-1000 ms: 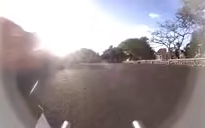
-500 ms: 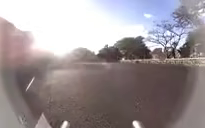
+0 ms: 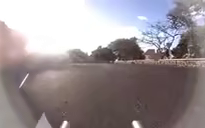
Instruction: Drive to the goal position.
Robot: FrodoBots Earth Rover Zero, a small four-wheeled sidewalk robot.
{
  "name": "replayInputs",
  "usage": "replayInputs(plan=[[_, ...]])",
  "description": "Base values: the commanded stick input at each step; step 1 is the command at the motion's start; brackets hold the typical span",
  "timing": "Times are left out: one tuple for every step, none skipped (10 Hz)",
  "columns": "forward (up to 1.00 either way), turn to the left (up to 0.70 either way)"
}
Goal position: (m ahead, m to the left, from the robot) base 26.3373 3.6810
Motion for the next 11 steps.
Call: replayInputs(plan=[[0.70, 0.03], [0.70, 0.03], [0.70, 0.03], [0.70, 0.03], [0.70, 0.03], [0.70, 0.03], [0.70, 0.03], [0.70, 0.03], [0.70, 0.03], [0.70, 0.03], [0.70, 0.03]])
